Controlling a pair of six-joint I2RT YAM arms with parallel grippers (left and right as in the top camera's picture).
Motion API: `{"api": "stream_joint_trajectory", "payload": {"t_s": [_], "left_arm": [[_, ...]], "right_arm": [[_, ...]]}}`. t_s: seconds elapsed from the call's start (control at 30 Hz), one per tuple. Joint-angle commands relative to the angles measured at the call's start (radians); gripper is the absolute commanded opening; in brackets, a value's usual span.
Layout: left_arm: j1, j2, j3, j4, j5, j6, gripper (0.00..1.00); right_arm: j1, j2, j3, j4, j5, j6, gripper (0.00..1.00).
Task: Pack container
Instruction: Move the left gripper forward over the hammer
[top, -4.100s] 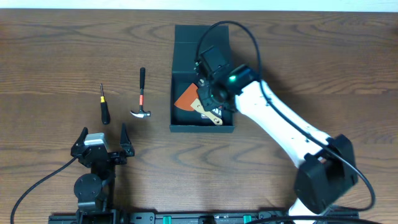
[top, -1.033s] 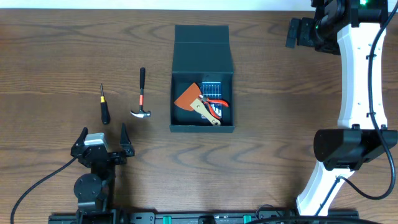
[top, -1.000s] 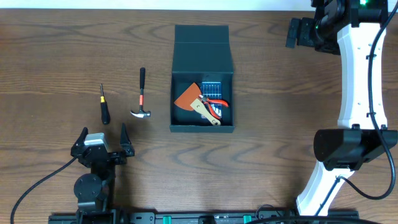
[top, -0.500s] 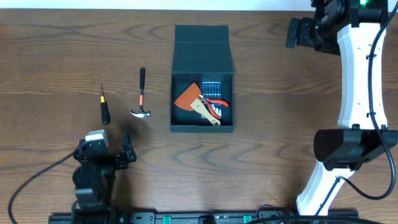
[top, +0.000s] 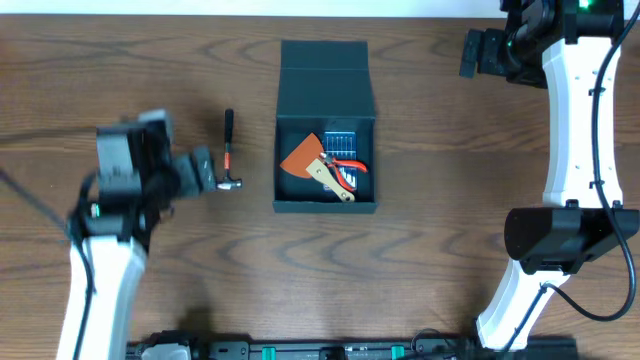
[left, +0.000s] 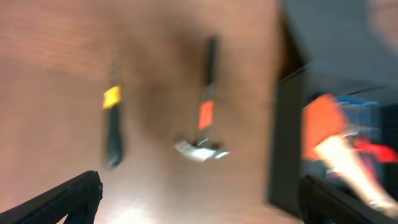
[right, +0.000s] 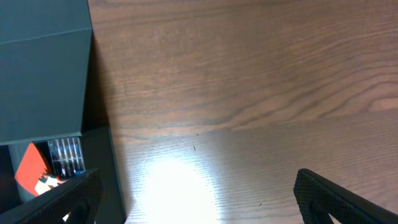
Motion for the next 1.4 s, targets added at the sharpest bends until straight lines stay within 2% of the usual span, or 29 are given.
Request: {"api": "stream_joint_trajectory", "payload": {"t_s": [0.0, 0.27, 0.4, 0.47, 0.6, 0.9, 1.37], "left_arm": [[-0.003, 0.084, 0.093, -0.011, 0.182, -0.008, 0.99], [-0.003, 0.129, 0.101, -0.023, 0.192, -0.006, 0.98], [-0.011, 0.137, 0.101, -0.045, 0.190, 0.089, 0.99], [-0.017, 0.155, 0.101, -0.068, 0.180, 0.091, 0.99], [-0.042, 0.233, 0.101, -0.112, 0.098, 0.090, 0.99], [-0.106, 0.404, 0.101, -0.107, -0.072, 0.084, 0.98], [-0.113, 0.528, 0.101, -0.031, -0.105, 0.083, 0.98]], "right_arm": [[0.000, -0.006, 0.019, -0.001, -0.001, -0.015, 0.99], [0.000, -0.006, 0.019, -0.001, -0.001, -0.015, 0.99], [0.000, -0.006, 0.019, -0.001, -0.001, -0.015, 0.99], [0.000, -0.006, 0.019, -0.001, -0.001, -0.015, 0.99], [-0.001, -0.006, 0.019, -0.001, 0.000, -0.015, 0.99], [-0.001, -0.006, 0.019, -0.001, -0.001, -0.015, 0.99], [0.000, -0.006, 0.019, -0.001, -0.001, -0.015, 0.99]]}}
